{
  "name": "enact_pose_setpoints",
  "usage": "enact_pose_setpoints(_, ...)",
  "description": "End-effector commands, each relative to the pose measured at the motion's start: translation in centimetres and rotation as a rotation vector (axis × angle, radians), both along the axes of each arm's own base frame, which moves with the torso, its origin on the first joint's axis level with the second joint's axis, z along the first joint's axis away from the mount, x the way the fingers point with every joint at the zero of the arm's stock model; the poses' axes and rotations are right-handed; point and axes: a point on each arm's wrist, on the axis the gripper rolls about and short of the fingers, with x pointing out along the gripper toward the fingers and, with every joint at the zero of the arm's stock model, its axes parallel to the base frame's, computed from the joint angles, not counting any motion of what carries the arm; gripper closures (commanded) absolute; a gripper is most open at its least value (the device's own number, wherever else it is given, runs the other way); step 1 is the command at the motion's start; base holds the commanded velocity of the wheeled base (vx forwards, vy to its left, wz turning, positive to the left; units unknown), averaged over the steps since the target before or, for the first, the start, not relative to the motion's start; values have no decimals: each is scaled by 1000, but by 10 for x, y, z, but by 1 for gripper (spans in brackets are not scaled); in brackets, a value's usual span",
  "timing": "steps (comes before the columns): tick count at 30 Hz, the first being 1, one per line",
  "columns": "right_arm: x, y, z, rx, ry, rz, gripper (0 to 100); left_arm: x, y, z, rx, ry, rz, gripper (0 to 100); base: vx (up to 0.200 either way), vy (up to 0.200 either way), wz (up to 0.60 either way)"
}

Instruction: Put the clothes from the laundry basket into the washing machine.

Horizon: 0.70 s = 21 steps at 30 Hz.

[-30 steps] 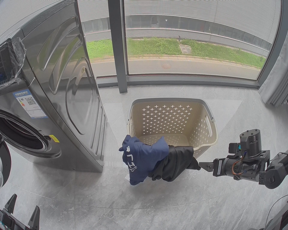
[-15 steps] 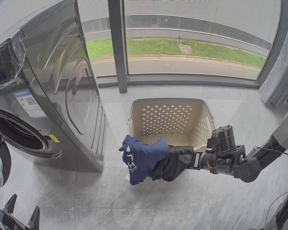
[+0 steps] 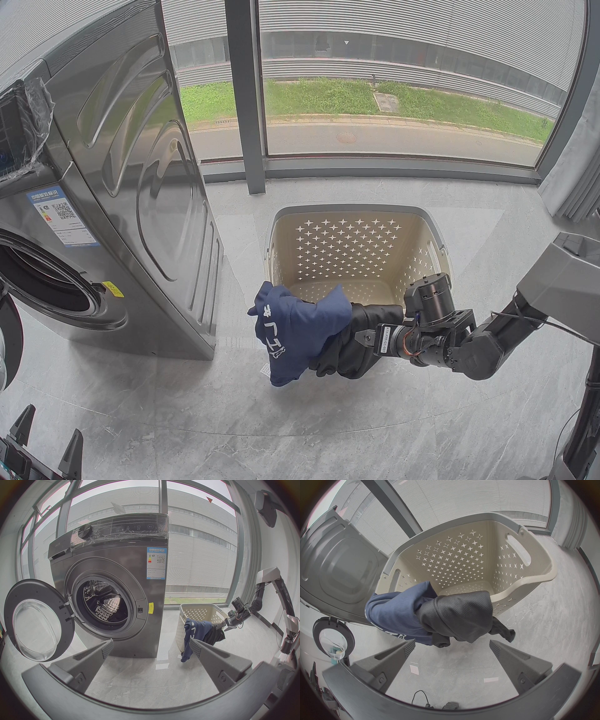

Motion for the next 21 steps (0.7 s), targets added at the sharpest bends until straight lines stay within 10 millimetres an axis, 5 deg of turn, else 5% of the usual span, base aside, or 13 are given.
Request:
enact_pose_setpoints(1, 15, 7, -25, -8, 39, -17, 0, 0, 0, -4, -1, 6, 1, 0, 0, 0, 0)
enact_pose_setpoints(21, 45, 12, -36, 27, -44, -68, 0, 0, 0, -4, -2, 6, 1, 0, 0, 0, 0)
